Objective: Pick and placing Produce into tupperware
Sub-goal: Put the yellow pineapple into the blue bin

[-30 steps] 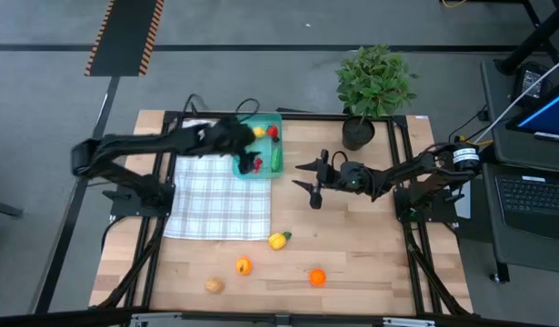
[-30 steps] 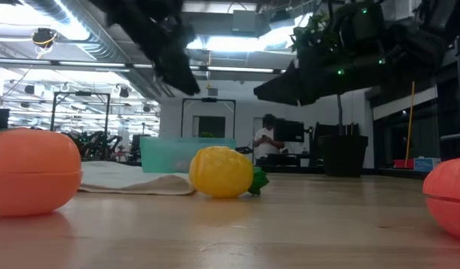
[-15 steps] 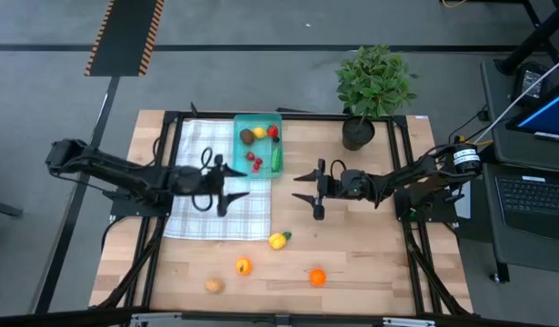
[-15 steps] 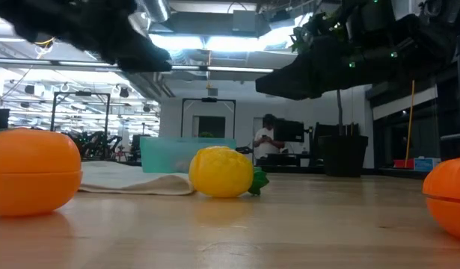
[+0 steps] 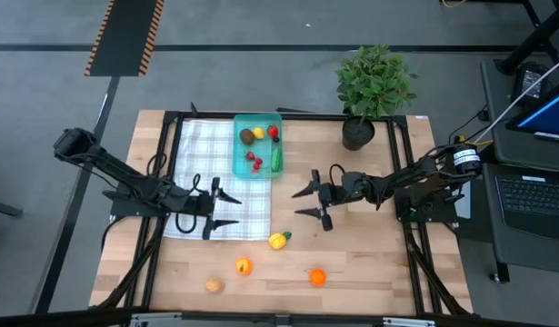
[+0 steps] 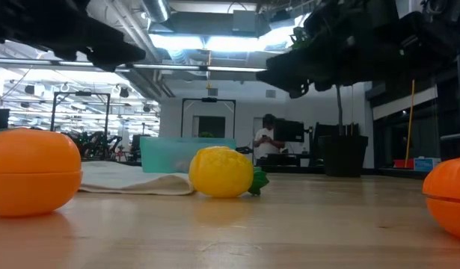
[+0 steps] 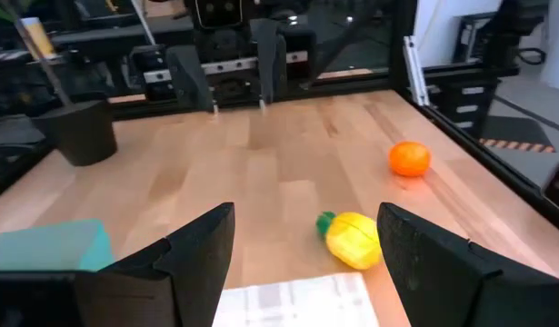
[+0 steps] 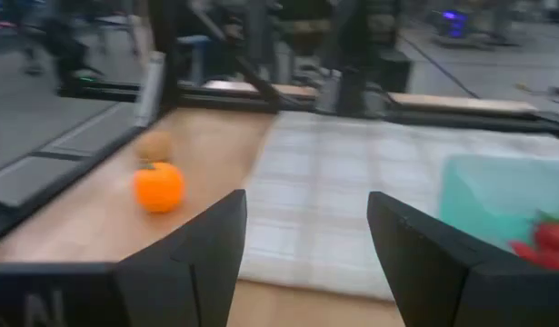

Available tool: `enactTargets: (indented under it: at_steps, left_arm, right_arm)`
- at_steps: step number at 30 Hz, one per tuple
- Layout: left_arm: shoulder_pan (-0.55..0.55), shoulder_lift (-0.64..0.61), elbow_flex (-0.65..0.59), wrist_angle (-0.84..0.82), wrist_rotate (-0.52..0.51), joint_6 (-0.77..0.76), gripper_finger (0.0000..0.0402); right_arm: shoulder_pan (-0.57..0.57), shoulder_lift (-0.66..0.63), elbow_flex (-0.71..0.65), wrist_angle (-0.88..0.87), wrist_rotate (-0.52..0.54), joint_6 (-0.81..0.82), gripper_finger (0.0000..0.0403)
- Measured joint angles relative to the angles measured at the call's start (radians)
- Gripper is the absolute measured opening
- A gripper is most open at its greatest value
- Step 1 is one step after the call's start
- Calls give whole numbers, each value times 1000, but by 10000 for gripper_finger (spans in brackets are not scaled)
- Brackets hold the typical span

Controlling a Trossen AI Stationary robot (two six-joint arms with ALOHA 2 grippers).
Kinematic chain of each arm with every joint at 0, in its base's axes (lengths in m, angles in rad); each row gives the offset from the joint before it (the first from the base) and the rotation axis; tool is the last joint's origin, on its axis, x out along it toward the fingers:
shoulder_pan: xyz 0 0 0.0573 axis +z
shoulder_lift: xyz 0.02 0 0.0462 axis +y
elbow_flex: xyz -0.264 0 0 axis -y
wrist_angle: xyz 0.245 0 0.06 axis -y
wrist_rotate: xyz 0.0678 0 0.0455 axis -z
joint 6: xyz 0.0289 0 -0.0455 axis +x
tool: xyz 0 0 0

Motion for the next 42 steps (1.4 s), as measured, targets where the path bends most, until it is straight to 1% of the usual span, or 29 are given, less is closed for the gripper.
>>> enactTargets:
  at_steps: [3,8,12,15,17,19,22,26,28,32,35,38,42]
  left_arm:
    - [-16,0,-2,0,0,-4,261]
    - [-35,3,-2,14,0,-26,261]
    - [-53,3,-2,14,-1,-34,261]
    - [-80,3,-2,13,-7,-34,261]
    - [-106,3,-2,12,-42,-34,261]
    - [-138,3,-2,9,-88,-38,261]
    - [-183,16,-2,11,-103,-59,261]
    - [-230,79,9,11,-110,-99,261]
    - [-244,128,28,11,-124,-113,261]
    - [-253,235,83,9,-125,-113,261]
    - [-252,297,118,1,-119,-136,261]
    - [-252,339,145,-9,-94,-162,261]
    - [-252,366,165,-13,-91,-165,261]
  right_arm:
    - [4,0,0,8,-35,3,232]
    - [6,0,0,7,-31,38,232]
    - [53,0,15,-7,13,-6,232]
    - [104,0,51,-82,56,-83,232]
    - [132,0,80,-156,75,-123,232]
    - [152,0,110,-236,85,-126,232]
    - [178,0,154,-338,86,-79,232]
    - [210,0,220,-457,93,-50,232]
    - [227,0,253,-513,124,-54,232]
    - [247,0,313,-645,171,-51,232]
    - [256,0,349,-714,183,-51,232]
    - [264,0,371,-736,184,-43,232]
    - [265,0,381,-731,190,-19,232]
